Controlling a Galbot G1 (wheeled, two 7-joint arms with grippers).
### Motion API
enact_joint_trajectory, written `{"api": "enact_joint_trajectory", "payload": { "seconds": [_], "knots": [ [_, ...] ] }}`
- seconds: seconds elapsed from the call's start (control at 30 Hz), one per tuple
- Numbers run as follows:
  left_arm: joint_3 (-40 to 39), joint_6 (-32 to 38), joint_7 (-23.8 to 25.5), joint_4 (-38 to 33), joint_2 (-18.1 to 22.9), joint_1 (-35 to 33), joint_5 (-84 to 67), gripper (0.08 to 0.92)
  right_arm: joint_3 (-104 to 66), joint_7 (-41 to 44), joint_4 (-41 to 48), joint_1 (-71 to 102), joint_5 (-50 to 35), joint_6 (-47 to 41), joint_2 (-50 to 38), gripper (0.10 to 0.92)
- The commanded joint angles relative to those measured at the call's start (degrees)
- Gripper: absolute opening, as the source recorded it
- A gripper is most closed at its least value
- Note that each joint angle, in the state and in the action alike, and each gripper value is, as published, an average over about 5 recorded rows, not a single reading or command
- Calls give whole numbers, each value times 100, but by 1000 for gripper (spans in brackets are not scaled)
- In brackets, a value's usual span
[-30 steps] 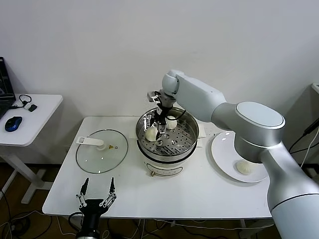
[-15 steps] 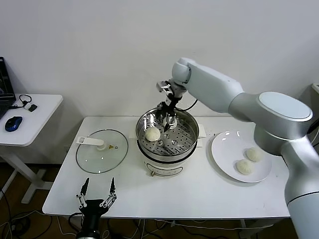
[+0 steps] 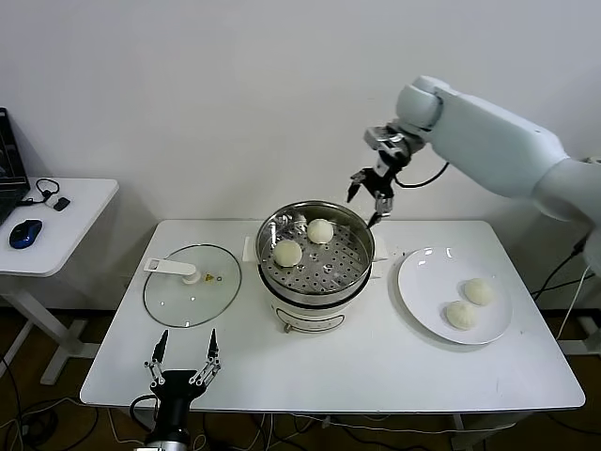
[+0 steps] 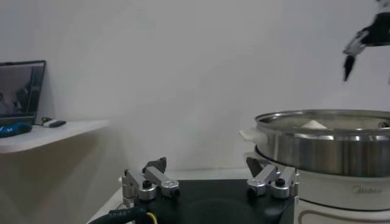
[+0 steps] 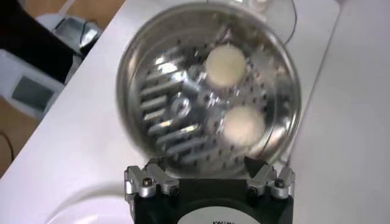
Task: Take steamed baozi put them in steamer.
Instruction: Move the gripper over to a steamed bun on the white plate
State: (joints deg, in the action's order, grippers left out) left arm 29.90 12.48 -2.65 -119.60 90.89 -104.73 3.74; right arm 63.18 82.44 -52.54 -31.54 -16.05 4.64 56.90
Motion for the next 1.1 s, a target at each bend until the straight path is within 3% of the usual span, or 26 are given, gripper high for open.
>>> {"api": "enact_joint_trajectory", "payload": {
  "seconds": [0.03,0.43,0.7,1.1],
  "knots": [
    [-31,-4,-10,3,-20,15,25,823,-434,166,-803,407,899,336,-1705,823],
    [-83,-20,-18,21,-60,-14,67,823,-1746,223,-1138,2085,2361,751,-2394,823],
    [-96,-38,-16,87,-77,2,51,823,-2373,70,-1156,2840,3083,1324,-2359,823],
    [-81,-47,-16,122,-70,-9,33,823,-2600,58,-830,3340,3244,1042,-2150,823]
  ]
}}
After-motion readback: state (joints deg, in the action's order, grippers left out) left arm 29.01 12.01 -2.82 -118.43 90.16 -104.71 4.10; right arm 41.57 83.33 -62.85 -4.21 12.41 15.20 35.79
